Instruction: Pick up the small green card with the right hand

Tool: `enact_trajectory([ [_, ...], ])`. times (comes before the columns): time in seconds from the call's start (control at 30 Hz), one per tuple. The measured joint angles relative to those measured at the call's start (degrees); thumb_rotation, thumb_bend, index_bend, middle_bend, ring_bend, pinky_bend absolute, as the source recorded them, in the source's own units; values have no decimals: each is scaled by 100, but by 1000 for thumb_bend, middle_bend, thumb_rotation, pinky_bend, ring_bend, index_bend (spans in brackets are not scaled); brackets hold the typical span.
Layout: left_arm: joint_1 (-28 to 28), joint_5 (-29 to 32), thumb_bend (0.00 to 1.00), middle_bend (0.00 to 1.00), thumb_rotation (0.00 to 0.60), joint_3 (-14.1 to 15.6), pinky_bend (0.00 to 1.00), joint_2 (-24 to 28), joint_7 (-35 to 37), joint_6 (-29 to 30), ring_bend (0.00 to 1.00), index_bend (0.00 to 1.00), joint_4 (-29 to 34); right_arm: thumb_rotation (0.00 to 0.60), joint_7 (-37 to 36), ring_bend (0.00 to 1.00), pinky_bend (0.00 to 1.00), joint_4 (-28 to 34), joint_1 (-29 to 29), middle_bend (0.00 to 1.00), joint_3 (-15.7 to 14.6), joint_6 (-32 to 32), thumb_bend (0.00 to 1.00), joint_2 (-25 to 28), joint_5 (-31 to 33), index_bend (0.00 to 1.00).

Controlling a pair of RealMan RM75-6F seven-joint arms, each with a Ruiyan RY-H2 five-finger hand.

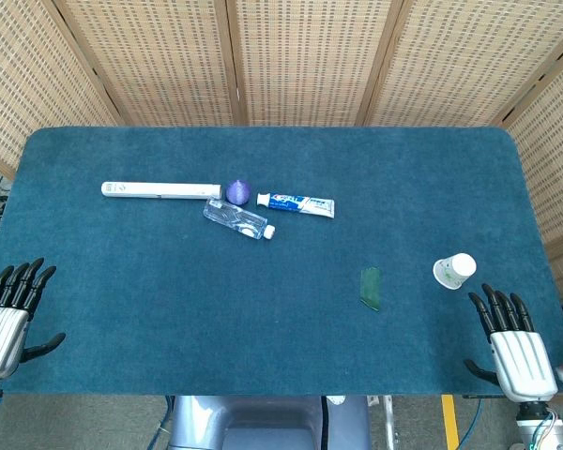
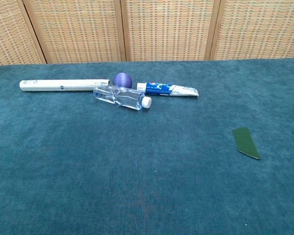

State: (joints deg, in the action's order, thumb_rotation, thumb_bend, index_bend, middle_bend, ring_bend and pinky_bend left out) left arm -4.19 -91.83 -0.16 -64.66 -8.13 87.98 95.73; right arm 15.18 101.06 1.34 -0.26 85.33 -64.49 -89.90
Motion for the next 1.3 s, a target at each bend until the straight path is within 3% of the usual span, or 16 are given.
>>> enact_trajectory([
  [1.3,31,-35,75,0,600,15,0,55,98,51,0,0,36,600,84,0,0,24,-1,0,-29,75,155,-156,-239,0],
])
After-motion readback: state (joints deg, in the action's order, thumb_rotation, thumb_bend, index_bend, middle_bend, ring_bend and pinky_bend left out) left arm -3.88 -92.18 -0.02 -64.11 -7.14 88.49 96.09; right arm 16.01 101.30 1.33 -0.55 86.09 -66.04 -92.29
